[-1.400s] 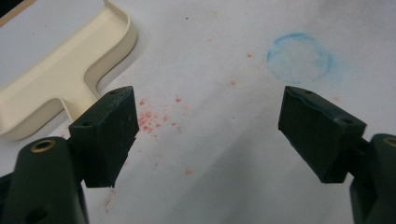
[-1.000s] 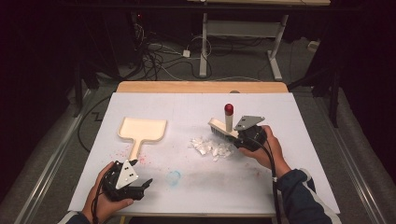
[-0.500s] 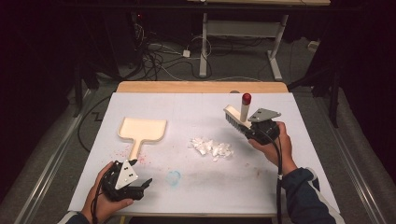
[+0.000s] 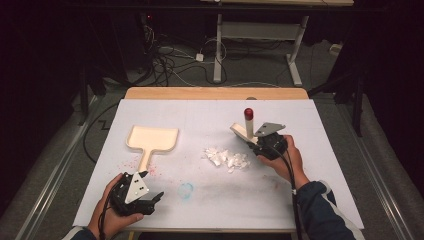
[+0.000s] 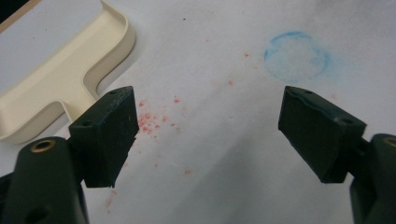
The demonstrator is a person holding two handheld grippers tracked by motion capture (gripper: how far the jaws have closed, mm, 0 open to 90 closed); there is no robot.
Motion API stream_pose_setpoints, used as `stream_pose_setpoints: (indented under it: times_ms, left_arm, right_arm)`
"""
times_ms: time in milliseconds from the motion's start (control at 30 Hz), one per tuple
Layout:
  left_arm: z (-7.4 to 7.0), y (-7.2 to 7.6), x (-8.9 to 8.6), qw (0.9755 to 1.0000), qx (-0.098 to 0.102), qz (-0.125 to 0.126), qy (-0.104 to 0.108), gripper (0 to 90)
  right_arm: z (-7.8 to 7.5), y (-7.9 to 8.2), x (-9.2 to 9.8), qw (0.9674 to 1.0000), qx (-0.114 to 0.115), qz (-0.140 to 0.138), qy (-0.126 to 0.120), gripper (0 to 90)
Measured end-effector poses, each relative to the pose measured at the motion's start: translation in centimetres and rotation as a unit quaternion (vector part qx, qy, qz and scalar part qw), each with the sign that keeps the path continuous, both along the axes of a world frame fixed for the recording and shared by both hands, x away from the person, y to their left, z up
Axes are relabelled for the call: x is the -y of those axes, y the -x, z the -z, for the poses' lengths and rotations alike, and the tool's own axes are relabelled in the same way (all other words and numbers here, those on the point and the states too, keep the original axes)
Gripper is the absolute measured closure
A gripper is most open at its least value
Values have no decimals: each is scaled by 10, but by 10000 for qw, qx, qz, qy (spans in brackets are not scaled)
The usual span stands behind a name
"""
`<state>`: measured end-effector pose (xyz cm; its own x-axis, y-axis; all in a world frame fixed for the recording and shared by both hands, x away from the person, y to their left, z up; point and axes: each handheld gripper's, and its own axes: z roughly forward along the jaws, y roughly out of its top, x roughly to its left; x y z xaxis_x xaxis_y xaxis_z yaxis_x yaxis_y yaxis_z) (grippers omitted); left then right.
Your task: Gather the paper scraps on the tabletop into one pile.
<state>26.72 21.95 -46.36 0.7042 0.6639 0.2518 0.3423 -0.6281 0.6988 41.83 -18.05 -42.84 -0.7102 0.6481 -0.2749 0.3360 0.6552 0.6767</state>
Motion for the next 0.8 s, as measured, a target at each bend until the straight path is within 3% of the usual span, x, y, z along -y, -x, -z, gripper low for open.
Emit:
stream_pose_setpoints:
  times_ms: [167, 333, 533, 633, 733, 800]
  left_arm:
    - [1, -1, 1, 10000, -23, 14, -9, 194]
    - [2, -3, 0, 10000, -48, 0, -24, 194]
    - [3, -3, 0, 10000, -86, 14, -45, 194]
    - [3, -3, 0, 9999, -92, 39, -53, 194]
    - [4, -3, 0, 9999, -112, 50, -52, 194]
    - [4, -4, 0, 9999, -113, 45, -48, 194]
  right_arm:
    - [-6, -6, -19, 9984, 27, -499, -269, 674]
    - [-7, -26, -50, 9975, 256, -639, 131, 674]
    - [-7, -51, -76, 9945, 363, -960, 218, 674]
    - [1, -58, -85, 9907, 349, -1231, 466, 674]
    - [4, -56, -87, 9871, 218, -1522, 436, 674]
    - [4, -52, -85, 9827, 193, -1759, 552, 674]
